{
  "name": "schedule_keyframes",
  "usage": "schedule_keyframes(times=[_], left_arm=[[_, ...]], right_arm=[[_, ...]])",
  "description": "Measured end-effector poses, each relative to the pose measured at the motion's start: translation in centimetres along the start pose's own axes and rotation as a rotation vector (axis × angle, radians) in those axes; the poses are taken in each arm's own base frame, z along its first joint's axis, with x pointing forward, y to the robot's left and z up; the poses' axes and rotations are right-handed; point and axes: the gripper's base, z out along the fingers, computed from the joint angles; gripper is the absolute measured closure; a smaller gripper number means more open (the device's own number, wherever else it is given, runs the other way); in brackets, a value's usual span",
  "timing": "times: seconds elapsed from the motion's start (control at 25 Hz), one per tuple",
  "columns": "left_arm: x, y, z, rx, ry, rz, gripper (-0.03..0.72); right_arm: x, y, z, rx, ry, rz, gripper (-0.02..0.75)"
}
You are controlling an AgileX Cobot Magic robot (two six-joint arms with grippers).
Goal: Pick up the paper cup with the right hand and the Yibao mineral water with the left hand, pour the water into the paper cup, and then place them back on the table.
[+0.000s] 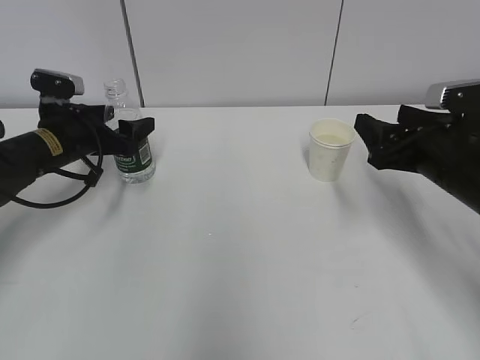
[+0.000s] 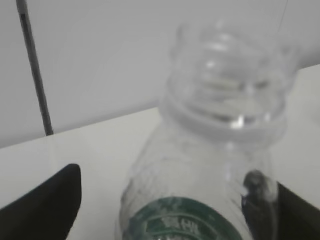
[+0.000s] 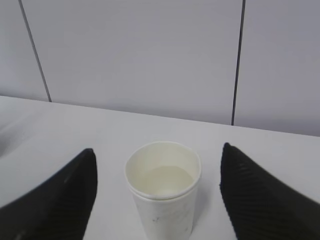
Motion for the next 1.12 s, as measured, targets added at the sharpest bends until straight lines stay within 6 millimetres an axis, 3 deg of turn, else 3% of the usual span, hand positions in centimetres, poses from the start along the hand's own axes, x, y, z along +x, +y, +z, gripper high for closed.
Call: schedule_keyframes(times=[0.28,0.6,0.88,1.12], left_arm=[[-2.7,-0.1,-0.7,-0.01,-0.04,0.033,0.096],[-7.2,-0.3,-2.2,-0.052,-0.076,0.087,0.096],[-10.3,-0.5,-3.9,-0.104,-0.066,0.064,0.096],[-11.9,-0.3,-5.5,-0.197,0.022,0.012,0.097]], right_arm=[[-0.5,0.0,-0.2,0.007,0.012,-0.005,0.144],[-2.4,-0.1,-0.5,0.022,0.022,-0.023,0.145],[-4.7,-0.5,0.1,0.041,0.059,-0.036,0.145],[-7.6,-0.9,2.0,0.039,0.088,-0.005,0.145]])
